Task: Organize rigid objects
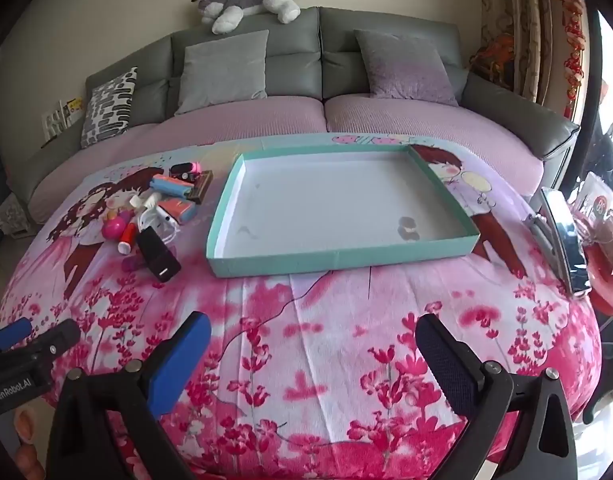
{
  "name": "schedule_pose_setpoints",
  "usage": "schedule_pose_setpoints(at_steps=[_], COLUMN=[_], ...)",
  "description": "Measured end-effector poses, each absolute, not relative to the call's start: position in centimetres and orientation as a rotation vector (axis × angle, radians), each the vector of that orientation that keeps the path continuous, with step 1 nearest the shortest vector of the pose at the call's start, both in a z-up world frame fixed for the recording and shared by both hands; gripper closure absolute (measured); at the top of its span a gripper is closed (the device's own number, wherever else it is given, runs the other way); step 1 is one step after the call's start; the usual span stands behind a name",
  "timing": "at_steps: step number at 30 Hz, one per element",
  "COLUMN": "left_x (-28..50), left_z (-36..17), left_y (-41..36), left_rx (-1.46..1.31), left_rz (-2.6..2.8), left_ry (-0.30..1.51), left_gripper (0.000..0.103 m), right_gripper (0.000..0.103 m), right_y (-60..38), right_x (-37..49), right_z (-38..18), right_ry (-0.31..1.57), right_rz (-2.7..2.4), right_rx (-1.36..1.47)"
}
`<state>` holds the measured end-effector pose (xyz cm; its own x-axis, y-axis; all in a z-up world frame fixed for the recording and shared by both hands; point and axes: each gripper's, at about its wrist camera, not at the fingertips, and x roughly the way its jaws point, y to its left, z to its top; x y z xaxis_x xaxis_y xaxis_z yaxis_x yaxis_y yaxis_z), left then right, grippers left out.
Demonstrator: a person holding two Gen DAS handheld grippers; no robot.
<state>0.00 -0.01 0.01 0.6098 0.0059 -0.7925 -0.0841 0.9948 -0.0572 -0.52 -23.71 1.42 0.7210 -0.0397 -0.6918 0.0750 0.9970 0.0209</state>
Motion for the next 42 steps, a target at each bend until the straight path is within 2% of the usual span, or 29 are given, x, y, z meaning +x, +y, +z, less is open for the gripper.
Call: schedule_pose_setpoints(at_steps=[12,23,42], left_x=[1.8,1.4,2.6], left_z=[-1.4,-0.6,0.7], left_y=[-0.1,-0.4,-0.9], left_rx=[-0.099,-0.071,-0.044], left_rz=[0.093,0.081,0.059], left_ry=[0.886,0.82,0.813], left_gripper=[0.0,0.0,0.0], right_gripper=[0.0,0.0,0.0], right_y=[-23.1,-23.0,-22.3], right_x=[0.9,1.7,1.6], right_z=[1.4,1.0,1.1], right_ry=[0.741,0.759,0.753], right_rz=[-0.063,-0.07,-0.06], right_rx=[0.003,-0.008,-0.048])
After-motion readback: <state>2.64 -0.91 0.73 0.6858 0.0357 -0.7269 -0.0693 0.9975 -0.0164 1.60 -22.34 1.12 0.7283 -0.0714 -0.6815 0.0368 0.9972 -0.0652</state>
